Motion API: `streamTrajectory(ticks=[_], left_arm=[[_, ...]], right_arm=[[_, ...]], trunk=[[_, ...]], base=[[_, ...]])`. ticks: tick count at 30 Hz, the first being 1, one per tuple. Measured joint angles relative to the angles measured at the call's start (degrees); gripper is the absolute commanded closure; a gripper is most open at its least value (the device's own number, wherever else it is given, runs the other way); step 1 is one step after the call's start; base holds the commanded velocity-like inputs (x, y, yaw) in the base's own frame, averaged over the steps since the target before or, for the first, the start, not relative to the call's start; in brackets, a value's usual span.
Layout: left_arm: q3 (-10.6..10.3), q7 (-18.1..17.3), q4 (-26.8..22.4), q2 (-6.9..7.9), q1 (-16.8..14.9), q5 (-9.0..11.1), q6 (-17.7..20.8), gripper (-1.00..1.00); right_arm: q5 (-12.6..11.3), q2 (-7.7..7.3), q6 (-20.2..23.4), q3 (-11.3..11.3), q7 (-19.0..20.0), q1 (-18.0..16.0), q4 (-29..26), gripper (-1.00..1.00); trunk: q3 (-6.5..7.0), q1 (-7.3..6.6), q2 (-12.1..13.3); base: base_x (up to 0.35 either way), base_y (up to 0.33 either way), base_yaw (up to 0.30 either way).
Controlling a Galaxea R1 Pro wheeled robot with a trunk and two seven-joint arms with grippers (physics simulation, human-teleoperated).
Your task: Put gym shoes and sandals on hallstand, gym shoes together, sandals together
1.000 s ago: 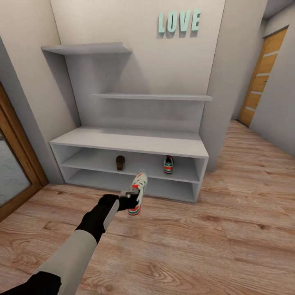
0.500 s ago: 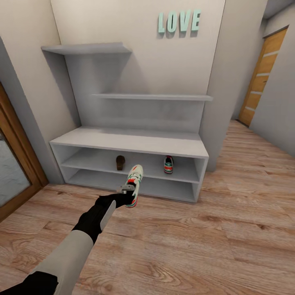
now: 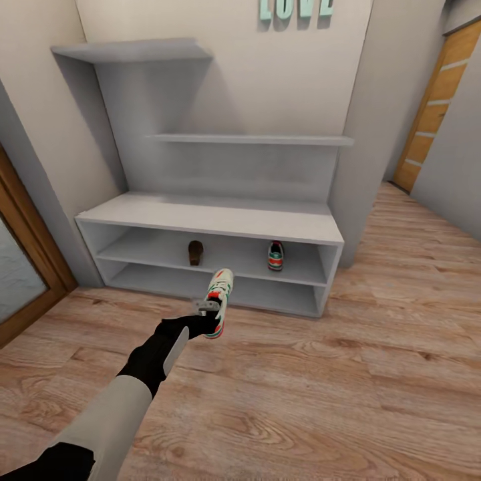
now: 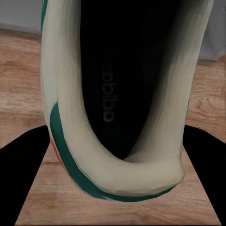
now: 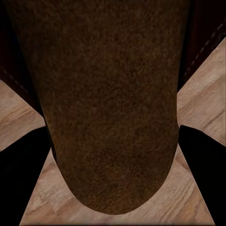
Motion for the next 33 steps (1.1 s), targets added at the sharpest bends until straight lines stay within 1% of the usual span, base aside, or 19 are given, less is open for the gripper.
streamTrajectory(ticks=[10,14,23,26,33], left_arm=[[0.00,0.03,0.00,0.00,0.00,0.01,-0.02,1.00],[0.00,0.01,-0.01,0.00,-0.01,-0.01,-0.03,1.00],[0.09,0.03,0.00,0.08,-0.01,0.01,-0.09,1.00],[0.09,0.00,-0.01,0.07,-0.01,0.01,-0.06,1.00],[0.09,0.00,-0.01,0.07,-0.01,0.02,-0.09,1.00]], right_arm=[[0.02,0.00,-0.02,0.00,0.00,-0.01,0.00,1.00],[0.03,0.00,-0.02,0.00,0.00,-0.02,0.00,1.00],[0.03,-0.01,-0.02,0.00,0.00,0.00,0.00,1.00],[0.05,0.00,-0.02,0.00,0.00,-0.02,0.00,1.00],[0.05,0.00,-0.02,0.00,0.00,-0.03,0.00,1.00]], trunk=[[-2.96,0.26,-0.14],[-3.00,0.25,-0.14],[-3.01,0.24,-0.14],[-3.01,0.22,-0.15],[-3.01,0.22,-0.15]], base=[[0.000,0.000,0.000],[0.000,0.000,-0.106],[0.033,0.000,-0.273],[0.271,0.000,-0.182],[0.335,0.001,-0.020]])
